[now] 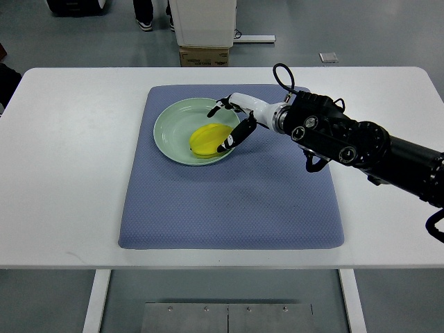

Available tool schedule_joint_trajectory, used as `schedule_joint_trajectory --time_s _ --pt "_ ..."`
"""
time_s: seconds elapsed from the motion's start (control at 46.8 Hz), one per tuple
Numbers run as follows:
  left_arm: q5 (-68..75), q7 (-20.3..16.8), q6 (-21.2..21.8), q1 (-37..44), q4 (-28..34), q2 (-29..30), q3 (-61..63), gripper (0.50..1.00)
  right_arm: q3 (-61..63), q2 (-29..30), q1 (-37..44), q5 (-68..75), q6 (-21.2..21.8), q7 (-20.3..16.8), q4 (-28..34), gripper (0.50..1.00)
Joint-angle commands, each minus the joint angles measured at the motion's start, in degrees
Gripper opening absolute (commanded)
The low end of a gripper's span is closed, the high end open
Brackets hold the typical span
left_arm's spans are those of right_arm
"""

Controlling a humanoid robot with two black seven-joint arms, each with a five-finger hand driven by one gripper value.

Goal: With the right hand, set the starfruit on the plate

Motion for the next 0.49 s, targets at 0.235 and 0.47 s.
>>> schedule_joint_trajectory --time_s 0.235,0.47 --pt "0.0 0.0 0.0 0.0 0.0 0.0 -0.02 1.0 0.6 0.0 -0.5 3.52 0.09 0.19 0.26 1.0" --pt "0.0 0.0 0.0 0.0 0.0 0.0 -0.02 1.0 3.15 -3.86 -0.41 5.2 0.7 0.19 1.58 1.0"
